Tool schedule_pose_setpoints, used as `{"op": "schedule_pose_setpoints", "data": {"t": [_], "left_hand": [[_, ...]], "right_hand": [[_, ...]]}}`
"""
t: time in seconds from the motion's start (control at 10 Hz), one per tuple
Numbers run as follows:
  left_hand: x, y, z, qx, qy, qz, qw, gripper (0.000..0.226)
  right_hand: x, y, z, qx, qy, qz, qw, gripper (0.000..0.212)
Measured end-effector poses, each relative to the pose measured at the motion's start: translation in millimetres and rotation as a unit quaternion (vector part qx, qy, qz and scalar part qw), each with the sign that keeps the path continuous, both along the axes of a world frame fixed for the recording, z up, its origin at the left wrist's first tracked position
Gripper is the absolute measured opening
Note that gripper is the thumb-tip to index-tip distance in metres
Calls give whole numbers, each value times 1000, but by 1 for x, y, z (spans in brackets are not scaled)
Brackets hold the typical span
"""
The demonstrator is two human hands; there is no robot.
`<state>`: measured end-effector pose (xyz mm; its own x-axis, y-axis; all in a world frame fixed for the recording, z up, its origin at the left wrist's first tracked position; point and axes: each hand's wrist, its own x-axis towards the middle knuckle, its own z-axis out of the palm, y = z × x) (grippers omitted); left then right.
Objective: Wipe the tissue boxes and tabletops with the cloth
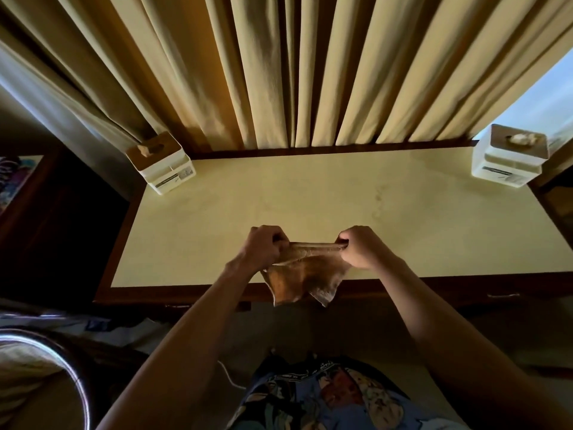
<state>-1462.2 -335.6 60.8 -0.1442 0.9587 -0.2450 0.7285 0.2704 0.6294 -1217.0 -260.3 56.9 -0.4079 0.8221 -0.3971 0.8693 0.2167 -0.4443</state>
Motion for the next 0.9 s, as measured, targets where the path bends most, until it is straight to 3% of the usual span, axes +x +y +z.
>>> {"op": "schedule_pose_setpoints", "data": {"t": [0.1, 0.2, 0.4, 0.5, 0.6, 0.7, 0.8, 0.9], "left_hand": [[-6, 3, 2, 17, -5, 21, 1000, 13], [-11, 12, 9, 50, 12, 32, 998, 13], [-15, 49, 18, 112, 33, 41, 992, 27], [-12, 52, 12, 101, 51, 34, 993, 30], [-11, 41, -1, -33, 60, -40, 997, 35], [-4, 25, -14, -95, 79, -76, 989, 41], [4, 21, -15, -72, 50, -49, 995, 42], [22, 16, -19, -23, 18, -80, 996, 29]], "right_hand": [[11, 6, 0, 37, 35, -37, 998, 12], [15, 17, 5, 55, 89, -72, 992, 12], [6, 50, 19, 148, 110, -106, 977, 19], [7, 54, 13, 140, 79, -81, 984, 24], [14, 47, -4, 60, 9, -37, 997, 39], [20, 34, -20, 24, 6, -50, 998, 51], [14, 31, -24, 28, 54, -77, 995, 37], [3, 10, -26, 8, 94, -56, 994, 28]]}}
